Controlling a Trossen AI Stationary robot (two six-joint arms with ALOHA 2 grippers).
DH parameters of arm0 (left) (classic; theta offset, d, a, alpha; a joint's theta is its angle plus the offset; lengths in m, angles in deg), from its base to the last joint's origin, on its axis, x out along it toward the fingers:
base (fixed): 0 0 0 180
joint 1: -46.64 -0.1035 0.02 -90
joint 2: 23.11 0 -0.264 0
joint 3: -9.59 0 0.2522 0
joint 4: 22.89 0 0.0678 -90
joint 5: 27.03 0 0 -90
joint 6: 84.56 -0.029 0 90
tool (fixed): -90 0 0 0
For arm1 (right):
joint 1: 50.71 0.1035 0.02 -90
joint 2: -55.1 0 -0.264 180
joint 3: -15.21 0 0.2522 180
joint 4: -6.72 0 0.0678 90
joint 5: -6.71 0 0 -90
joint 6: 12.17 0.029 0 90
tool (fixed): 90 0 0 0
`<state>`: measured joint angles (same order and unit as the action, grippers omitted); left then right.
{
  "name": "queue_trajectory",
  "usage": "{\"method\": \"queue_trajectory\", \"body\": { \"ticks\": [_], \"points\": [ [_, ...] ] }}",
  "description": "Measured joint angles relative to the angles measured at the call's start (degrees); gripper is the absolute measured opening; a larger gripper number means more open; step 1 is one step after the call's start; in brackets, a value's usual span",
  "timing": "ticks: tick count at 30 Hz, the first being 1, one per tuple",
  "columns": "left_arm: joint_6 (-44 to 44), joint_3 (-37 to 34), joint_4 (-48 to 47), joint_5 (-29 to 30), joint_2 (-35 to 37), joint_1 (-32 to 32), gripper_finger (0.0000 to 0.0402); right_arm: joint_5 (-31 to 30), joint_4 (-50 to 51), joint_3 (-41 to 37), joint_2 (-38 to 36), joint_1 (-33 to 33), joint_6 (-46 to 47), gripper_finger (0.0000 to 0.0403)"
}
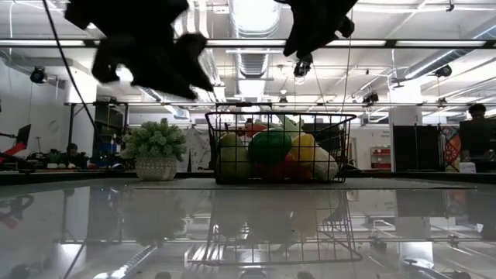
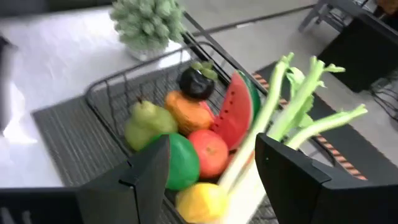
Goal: Build produce basket
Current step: Move the black wire basket slightly upward on the table
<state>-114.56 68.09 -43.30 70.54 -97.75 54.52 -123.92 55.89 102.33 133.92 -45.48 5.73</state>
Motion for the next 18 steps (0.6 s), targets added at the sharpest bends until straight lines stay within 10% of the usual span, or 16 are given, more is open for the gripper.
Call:
{"method": "queue_trajectory", "body": {
  "ticks": [18],
  "points": [
    [-0.5, 4.6, -1.1, 7.4, -9.2, -11.7, 0.0004, -0.1, -1.7, -3.1, 0.4, 0.8, 0.1, 0.0221]
  ]
}}
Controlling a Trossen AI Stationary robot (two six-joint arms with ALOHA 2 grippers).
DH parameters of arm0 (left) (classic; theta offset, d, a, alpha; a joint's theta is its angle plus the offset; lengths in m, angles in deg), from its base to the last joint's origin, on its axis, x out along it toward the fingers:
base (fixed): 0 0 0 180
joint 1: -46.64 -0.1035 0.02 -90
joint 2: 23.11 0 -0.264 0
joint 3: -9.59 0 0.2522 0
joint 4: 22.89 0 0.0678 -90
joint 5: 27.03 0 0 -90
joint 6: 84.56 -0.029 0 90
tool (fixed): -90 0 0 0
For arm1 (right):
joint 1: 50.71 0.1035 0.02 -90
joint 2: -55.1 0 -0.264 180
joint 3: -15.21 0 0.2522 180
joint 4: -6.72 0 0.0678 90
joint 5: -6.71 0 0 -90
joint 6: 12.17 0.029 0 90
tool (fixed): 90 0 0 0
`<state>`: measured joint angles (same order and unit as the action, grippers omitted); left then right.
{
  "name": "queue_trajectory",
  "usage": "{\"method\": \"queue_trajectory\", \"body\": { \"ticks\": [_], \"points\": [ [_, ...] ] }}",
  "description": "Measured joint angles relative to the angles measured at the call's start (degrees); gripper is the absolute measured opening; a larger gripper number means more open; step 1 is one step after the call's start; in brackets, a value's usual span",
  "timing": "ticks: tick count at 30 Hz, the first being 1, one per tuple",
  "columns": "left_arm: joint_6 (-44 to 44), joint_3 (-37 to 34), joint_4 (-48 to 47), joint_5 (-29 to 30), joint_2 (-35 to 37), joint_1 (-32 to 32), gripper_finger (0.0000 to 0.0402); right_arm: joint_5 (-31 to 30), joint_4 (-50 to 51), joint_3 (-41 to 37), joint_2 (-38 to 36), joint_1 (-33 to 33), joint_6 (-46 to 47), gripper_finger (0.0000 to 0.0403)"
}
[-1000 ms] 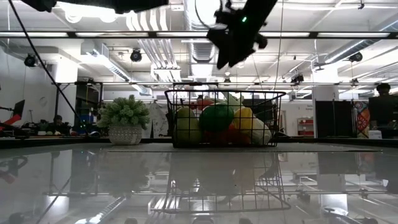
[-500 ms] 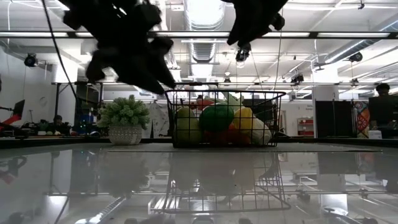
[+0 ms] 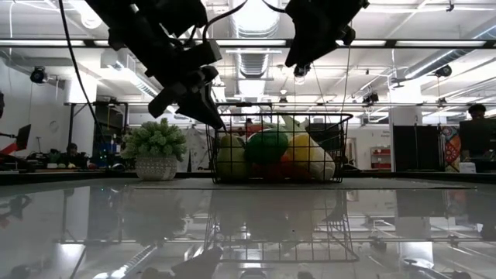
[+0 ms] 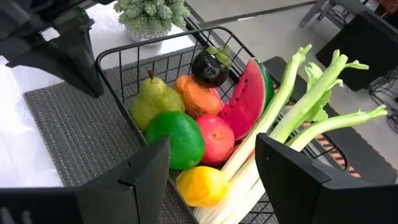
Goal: Build produce basket
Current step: Move the black wire basket slightly upward on the table, then return to Home Position
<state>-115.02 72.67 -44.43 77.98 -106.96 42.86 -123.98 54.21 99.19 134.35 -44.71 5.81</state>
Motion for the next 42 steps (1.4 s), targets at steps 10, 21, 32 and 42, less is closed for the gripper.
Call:
{"method": "queue_trajectory", "body": {
  "ticks": [10, 21, 32, 42],
  "points": [
    [0.3, -0.1, -4.1, -3.7, 3.6, 1.7, 0.0008, 0.1, -3.9, -4.3, -0.7, 2.0, -3.8, 0.0221],
    [0.1, -6.8, 0.9, -18.6, 16.9, 5.5, 0.0001, 21.3, -43.6, -28.0, -11.7, 6.7, -27.0, 0.0219],
    [1.6, -25.8, 17.7, -18.6, 35.1, 5.8, 0.0001, 28.8, -67.2, -50.8, -26.2, 1.9, -34.4, 0.0219],
    [2.0, -37.9, 25.4, -18.4, 51.9, 5.7, 0.0001, 30.2, -73.4, -62.4, -40.6, -1.4, -34.6, 0.0219]
  ]
}}
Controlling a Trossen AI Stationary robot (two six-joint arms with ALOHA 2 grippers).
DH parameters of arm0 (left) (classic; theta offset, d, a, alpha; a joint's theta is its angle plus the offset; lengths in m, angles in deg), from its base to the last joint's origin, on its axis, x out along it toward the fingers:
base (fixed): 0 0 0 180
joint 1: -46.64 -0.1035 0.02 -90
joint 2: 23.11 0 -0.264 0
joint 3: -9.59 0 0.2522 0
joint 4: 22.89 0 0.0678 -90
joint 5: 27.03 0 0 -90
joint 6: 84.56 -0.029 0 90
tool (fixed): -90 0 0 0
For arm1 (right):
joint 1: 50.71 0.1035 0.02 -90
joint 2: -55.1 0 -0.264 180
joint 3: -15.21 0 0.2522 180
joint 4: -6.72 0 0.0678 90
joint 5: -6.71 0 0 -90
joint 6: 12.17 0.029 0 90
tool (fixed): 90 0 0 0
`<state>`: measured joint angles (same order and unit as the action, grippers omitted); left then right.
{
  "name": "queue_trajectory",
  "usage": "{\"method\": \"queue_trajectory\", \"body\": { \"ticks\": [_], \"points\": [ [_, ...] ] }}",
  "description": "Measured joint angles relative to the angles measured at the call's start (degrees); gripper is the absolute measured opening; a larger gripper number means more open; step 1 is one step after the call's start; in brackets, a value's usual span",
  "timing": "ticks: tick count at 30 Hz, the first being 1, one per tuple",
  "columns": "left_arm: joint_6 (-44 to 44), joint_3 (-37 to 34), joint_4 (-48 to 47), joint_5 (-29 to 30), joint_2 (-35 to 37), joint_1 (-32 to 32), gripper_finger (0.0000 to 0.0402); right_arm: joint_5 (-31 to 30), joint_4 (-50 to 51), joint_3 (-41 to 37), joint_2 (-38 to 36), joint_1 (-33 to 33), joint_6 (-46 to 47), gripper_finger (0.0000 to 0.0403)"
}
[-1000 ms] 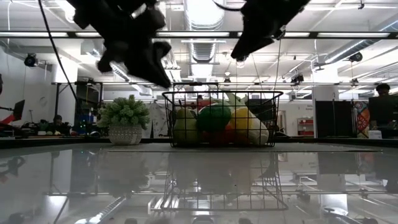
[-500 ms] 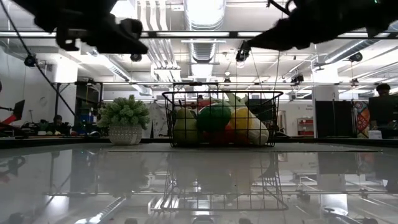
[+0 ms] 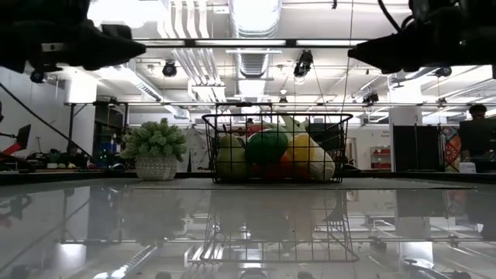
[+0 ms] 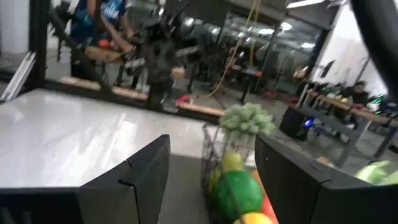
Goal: Build produce basket
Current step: Return to Home Position
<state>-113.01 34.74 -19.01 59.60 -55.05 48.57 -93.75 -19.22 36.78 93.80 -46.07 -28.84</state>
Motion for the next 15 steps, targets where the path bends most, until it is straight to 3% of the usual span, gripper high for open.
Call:
{"method": "queue_trajectory", "body": {
  "ticks": [15],
  "points": [
    [2.7, -10.5, -1.3, 3.2, 18.6, 0.0, 0.0001, -0.4, 4.9, -6.8, -17.0, -2.6, -2.4, 0.0219]
  ]
}}
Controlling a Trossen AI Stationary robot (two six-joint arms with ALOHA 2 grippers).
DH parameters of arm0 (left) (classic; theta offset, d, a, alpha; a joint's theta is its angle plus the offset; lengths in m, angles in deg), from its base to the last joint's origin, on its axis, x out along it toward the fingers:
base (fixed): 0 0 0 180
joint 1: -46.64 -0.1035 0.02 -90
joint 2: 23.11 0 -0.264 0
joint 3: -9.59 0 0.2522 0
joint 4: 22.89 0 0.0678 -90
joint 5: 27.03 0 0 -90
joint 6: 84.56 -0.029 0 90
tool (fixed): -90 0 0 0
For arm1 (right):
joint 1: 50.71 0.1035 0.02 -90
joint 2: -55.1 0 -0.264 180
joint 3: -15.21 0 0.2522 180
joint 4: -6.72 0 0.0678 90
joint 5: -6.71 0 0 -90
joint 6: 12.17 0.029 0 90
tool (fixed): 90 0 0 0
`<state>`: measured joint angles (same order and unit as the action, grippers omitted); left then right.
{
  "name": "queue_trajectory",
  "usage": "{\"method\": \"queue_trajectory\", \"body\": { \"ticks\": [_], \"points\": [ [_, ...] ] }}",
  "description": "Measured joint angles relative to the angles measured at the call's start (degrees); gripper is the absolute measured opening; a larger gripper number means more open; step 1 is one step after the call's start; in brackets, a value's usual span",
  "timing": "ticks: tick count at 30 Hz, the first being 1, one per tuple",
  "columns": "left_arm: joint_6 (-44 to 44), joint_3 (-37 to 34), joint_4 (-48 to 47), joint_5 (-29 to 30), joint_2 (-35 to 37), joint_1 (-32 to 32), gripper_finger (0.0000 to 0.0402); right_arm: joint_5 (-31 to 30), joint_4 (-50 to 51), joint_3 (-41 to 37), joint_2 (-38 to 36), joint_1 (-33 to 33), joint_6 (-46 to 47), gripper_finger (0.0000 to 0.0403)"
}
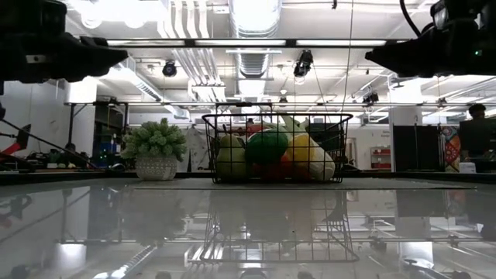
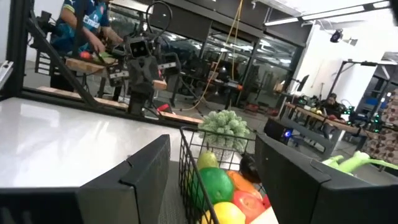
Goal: Build produce basket
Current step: Return to Home Position
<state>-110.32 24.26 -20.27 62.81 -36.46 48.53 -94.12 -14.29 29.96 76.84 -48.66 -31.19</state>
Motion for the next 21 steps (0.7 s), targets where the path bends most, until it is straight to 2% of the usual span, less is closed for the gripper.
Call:
{"method": "queue_trajectory", "body": {
  "ticks": [10, 21],
  "points": [
    [1.6, -0.4, -5.8, 1.0, 8.0, 0.0, 0.0001, -1.2, 11.2, 0.0, -9.9, 0.0, 0.0, 0.0219],
    [4.0, -0.5, -9.8, 0.9, 10.9, 0.0, 0.0001, -1.3, 22.3, 0.1, -20.9, 0.0, 1.3, 0.0219]
  ]
}}
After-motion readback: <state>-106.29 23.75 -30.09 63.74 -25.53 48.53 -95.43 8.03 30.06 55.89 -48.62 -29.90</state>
